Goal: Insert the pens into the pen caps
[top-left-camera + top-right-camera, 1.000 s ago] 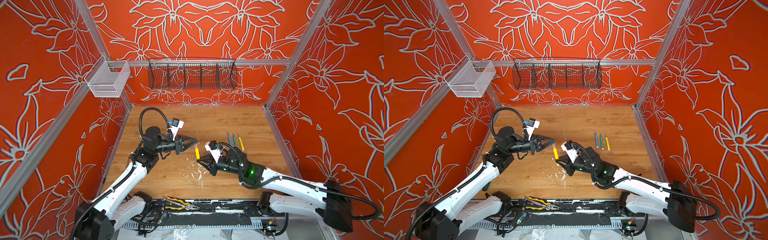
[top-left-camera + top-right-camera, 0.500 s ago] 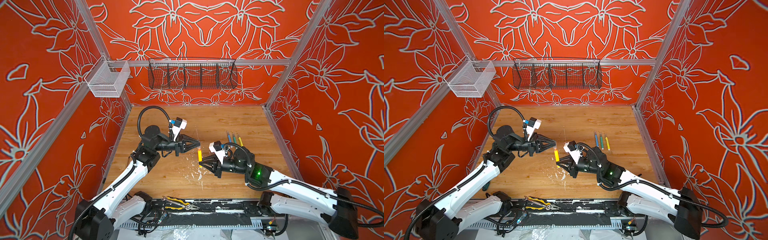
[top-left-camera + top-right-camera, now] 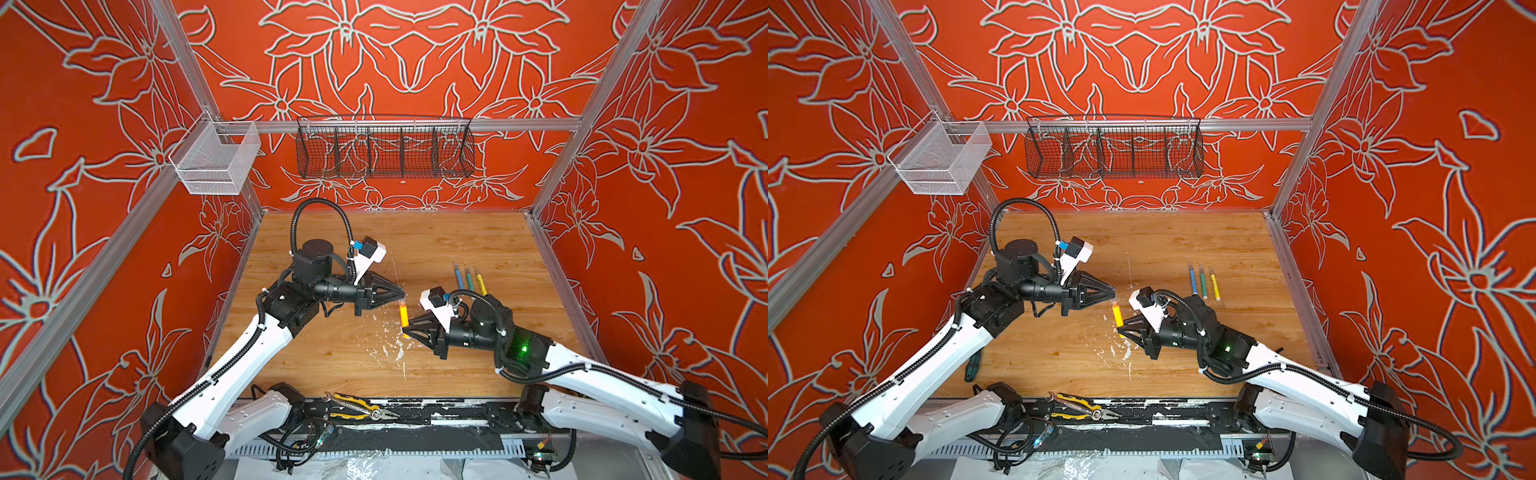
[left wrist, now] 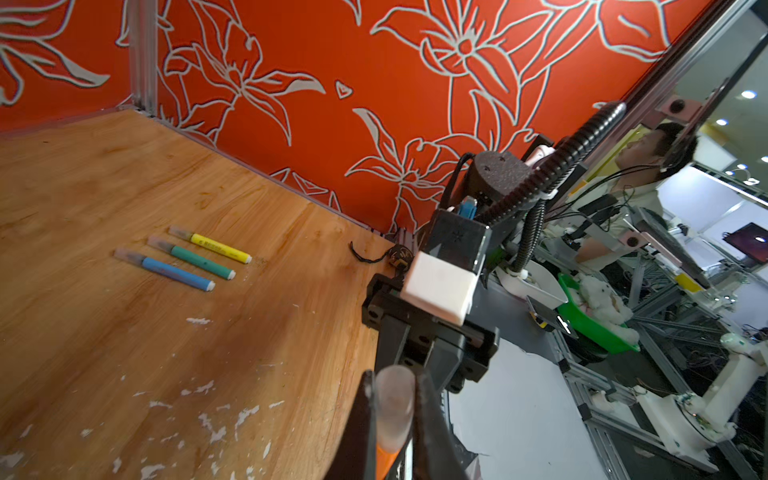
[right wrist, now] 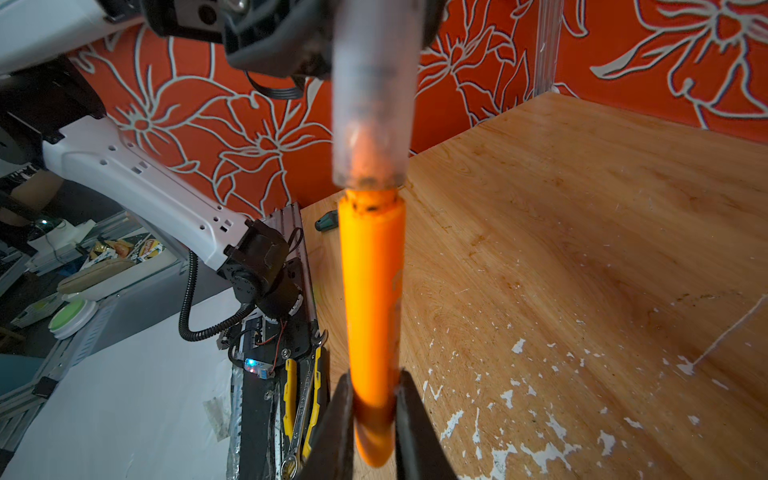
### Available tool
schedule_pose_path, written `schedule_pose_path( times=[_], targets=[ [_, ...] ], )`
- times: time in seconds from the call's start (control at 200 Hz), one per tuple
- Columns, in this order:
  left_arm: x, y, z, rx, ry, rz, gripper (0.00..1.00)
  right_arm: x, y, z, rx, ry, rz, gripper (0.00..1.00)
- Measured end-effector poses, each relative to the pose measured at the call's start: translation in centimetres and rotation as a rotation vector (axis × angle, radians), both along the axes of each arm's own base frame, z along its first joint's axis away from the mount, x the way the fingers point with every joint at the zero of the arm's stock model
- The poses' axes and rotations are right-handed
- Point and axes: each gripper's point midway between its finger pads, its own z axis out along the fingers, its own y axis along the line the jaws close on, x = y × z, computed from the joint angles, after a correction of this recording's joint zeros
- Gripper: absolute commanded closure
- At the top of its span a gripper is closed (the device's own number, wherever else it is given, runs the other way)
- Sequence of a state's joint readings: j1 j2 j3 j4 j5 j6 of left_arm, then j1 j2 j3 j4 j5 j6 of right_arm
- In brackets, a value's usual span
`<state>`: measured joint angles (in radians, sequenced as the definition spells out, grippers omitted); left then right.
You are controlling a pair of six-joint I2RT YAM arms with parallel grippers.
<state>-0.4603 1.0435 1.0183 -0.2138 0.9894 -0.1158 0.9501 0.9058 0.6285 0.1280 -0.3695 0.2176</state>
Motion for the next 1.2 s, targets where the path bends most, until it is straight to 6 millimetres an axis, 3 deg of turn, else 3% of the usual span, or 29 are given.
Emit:
schedule_pose_path(
  times=[0.16, 0.24, 0.315, 0.46, 0.586, 0.831, 0.916, 1.121, 1.201],
  targets=[
    [-0.4, 0.6, -0.2, -0.047, -0.038, 0.049, 0.96, 0.0, -0.5, 0.3, 0.000, -0.010, -0.015, 1.00],
    [-0.4, 0.7, -0.2, -0.079, -0.038, 0.060, 0.83, -0.1, -0.4, 0.3, 0.002, -0.010, -0.007, 1.00],
    [-0.5, 0.5, -0.4, -0.093, -0.001, 0.046, 0.52, 0.1, -0.3, 0.8, 0.019, -0.018, -0.015, 1.00],
    [-1.4, 0.0, -2.3, -0.071, 0.089, 0.010, 0.00, 1.2, -0.3, 4.9, 0.122, -0.092, -0.056, 1.00],
    [-1.5, 0.8, -2.2, -0.078, 0.075, 0.066, 0.03, 1.4, -0.3, 6.6, 0.168, -0.123, -0.067, 1.00],
    [-1.1, 1.6, -0.7, -0.109, 0.011, 0.134, 0.00, 1.5, 0.3, 5.9, 0.140, -0.096, -0.048, 1.00],
    [-0.7, 1.5, -0.8, -0.109, 0.011, 0.138, 0.04, 1.4, 1.1, 5.5, 0.123, -0.066, -0.018, 1.00],
    [0.5, 1.0, -0.5, -0.113, 0.003, 0.140, 0.36, 0.7, 2.5, 5.4, 0.120, -0.004, 0.065, 1.00],
    [0.6, 0.9, -0.4, -0.115, 0.001, 0.140, 0.58, 0.5, 2.7, 5.3, 0.119, 0.014, 0.080, 1.00]
  ],
)
